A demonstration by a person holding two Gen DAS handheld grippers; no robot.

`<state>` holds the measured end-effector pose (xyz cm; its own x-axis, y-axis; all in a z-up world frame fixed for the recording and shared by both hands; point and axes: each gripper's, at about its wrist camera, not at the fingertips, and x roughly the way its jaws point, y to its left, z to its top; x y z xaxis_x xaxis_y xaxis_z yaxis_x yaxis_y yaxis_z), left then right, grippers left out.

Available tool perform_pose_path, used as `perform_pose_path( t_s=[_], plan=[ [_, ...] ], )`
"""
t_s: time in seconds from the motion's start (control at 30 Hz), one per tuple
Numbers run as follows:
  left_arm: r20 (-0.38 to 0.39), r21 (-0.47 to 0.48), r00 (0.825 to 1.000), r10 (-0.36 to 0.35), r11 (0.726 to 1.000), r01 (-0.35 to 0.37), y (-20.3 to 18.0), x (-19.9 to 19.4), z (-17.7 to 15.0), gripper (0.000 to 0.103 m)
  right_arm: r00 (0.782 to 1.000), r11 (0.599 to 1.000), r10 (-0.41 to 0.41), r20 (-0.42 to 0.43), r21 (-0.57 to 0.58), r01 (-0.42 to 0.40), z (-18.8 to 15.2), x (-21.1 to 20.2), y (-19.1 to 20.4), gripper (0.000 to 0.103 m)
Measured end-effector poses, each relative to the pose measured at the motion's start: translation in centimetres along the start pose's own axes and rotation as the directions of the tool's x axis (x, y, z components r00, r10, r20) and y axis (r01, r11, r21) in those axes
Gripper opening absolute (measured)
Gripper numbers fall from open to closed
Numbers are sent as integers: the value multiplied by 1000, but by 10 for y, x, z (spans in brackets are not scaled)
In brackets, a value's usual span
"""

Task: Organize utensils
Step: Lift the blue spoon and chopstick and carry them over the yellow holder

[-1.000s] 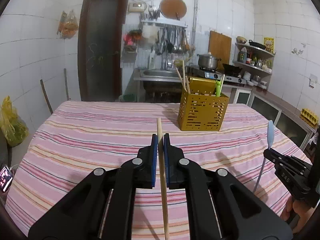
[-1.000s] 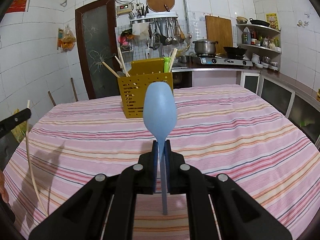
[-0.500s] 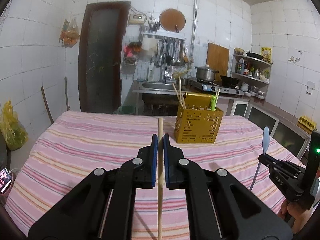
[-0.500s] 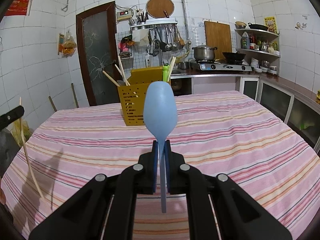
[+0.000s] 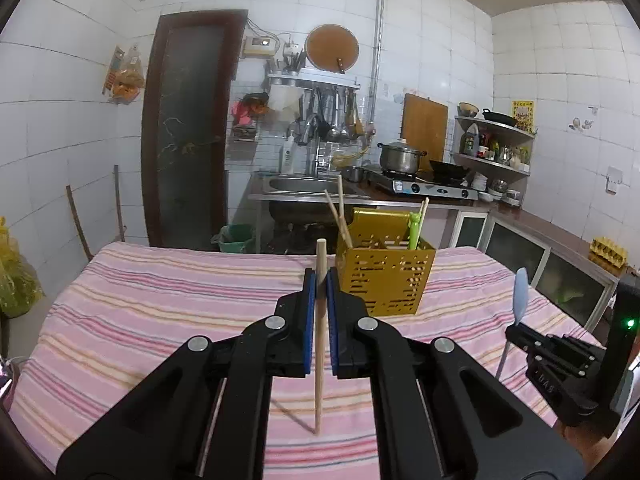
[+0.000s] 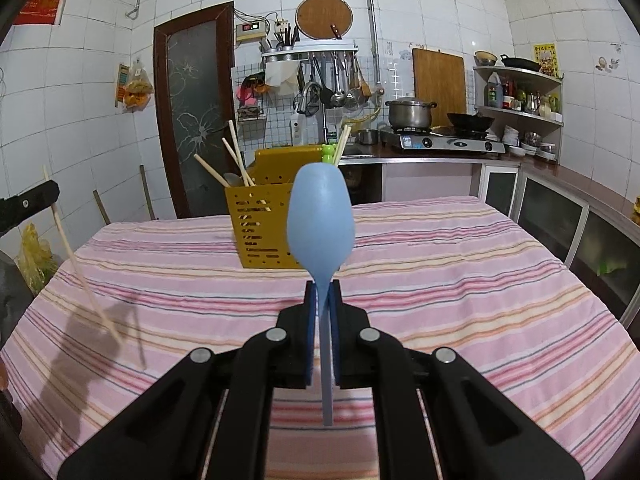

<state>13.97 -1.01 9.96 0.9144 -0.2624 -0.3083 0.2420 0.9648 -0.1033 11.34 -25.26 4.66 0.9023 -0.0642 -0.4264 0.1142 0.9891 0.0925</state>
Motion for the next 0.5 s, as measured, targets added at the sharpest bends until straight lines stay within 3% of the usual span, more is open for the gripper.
perform_pose_path(
  t_s=[0.5],
  plan=[
    [33, 32, 999, -41, 999, 40, -34, 37, 32, 5, 1000, 1000, 10, 23, -1, -10, 35, 33, -11, 7]
  ],
)
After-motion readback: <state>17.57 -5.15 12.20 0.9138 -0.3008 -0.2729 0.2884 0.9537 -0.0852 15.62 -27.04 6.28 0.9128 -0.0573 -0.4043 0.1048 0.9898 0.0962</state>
